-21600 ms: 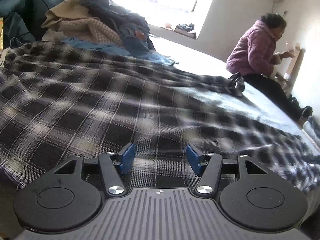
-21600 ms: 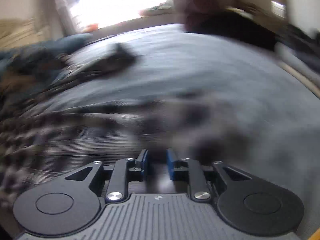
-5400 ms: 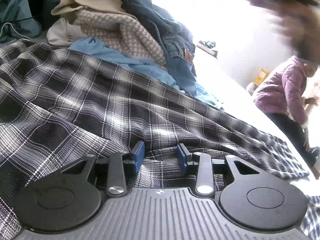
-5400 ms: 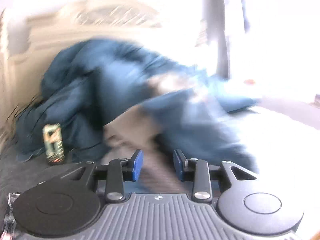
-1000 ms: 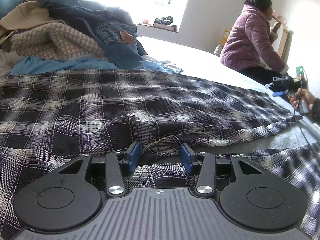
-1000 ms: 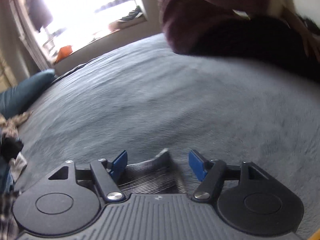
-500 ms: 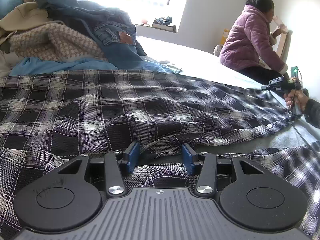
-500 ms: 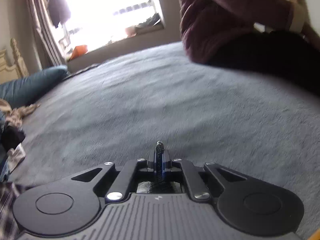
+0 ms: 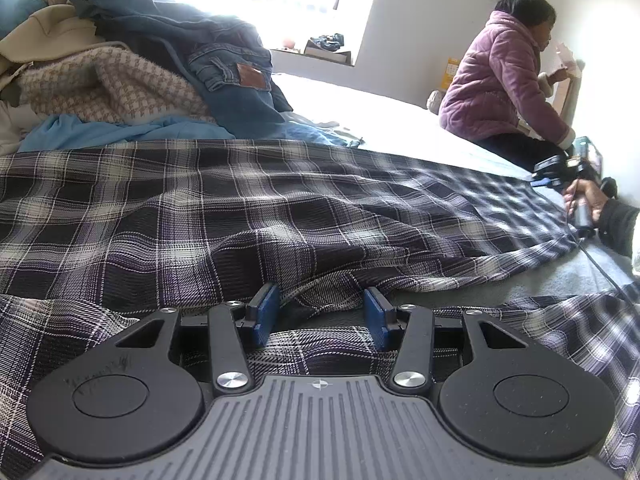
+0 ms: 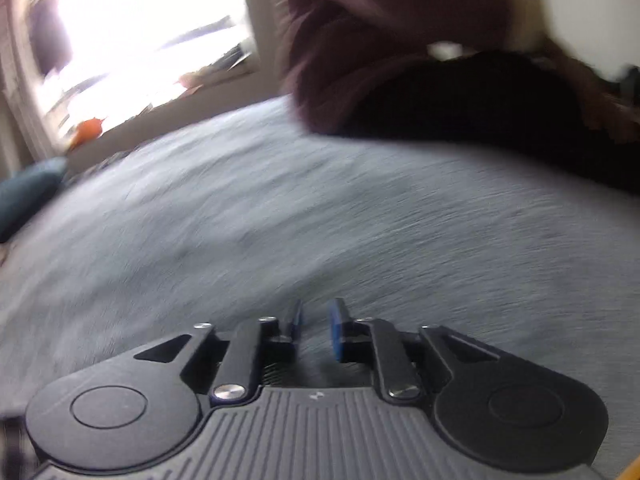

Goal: Fold clothes

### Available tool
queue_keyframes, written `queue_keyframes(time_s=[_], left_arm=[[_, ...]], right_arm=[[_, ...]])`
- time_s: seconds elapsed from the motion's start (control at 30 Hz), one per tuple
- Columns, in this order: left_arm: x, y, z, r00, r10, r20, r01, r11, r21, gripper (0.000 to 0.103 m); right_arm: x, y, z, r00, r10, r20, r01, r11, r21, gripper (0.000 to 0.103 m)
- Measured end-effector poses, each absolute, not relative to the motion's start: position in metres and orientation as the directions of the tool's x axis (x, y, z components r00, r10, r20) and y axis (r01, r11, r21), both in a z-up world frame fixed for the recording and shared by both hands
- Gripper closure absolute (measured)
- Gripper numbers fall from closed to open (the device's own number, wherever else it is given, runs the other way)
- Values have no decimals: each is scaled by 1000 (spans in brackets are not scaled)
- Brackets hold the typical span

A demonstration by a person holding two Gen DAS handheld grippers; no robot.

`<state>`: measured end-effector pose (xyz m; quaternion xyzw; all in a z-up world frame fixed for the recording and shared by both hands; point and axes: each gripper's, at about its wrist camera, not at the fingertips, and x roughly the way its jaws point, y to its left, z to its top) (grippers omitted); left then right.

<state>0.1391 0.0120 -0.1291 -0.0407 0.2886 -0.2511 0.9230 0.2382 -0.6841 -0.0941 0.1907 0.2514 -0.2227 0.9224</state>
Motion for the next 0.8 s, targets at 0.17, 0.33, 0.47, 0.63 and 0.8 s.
queue_keyframes(time_s=[0.17,0.33,0.47,0.63,0.8], left_arm=[[140,12,-128,706,-489,-512,439,870,-225,57],[140,17,-122,699,-510,-502,440,859,-261,54],[136,22,-106,721,-492,-488,412,871,-268,54],[128,39,-93,714,-466,-523,370,885,-283,53],[122,55,-90,685,-464,-562,361,886,-291,53]], right_arm=[[179,-696,-38,768,-323,-553,508,833,219,75],[131,-638,-10,750,-82,-657,252,953,168,75],[111,-594,-42,695,18,-719,139,977,159,77],[81,-627,-85,635,-123,-762,254,966,56,81],[57,-639,-46,601,-343,-722,399,911,-101,77]])
